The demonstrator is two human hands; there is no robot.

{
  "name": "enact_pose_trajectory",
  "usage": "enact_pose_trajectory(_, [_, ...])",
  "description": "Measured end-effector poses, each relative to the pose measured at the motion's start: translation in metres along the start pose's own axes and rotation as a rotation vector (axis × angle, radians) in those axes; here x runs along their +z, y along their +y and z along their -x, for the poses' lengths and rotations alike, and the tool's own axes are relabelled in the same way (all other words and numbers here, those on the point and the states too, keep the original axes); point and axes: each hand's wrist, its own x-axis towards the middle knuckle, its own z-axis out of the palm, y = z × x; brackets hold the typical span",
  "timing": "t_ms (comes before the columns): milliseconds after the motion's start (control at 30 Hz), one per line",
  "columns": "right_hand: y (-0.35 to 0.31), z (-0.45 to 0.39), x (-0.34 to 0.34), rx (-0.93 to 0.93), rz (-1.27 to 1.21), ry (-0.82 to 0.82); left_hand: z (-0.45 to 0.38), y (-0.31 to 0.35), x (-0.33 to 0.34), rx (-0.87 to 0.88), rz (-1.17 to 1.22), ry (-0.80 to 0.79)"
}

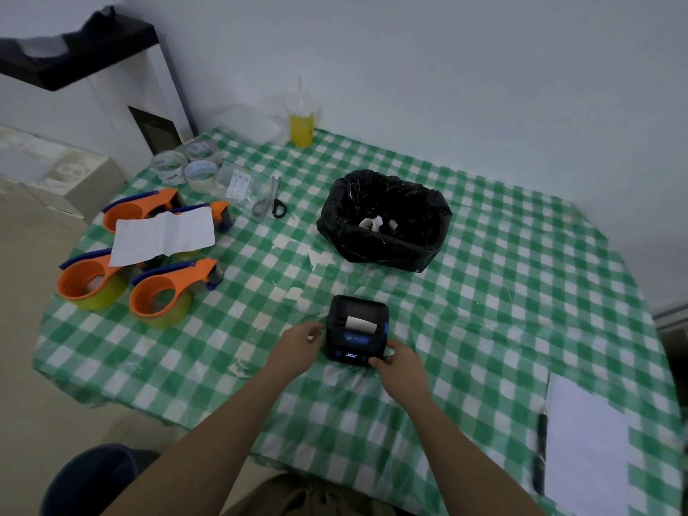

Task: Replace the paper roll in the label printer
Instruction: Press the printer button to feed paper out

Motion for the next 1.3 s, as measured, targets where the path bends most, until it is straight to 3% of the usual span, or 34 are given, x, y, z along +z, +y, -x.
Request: enact_pose_trajectory(1300, [0.011, -0.004, -0.008, -0.039, -0.132, 0.083, -0.003, 0.007, -0.001, 0.029, 0.058, 0.023])
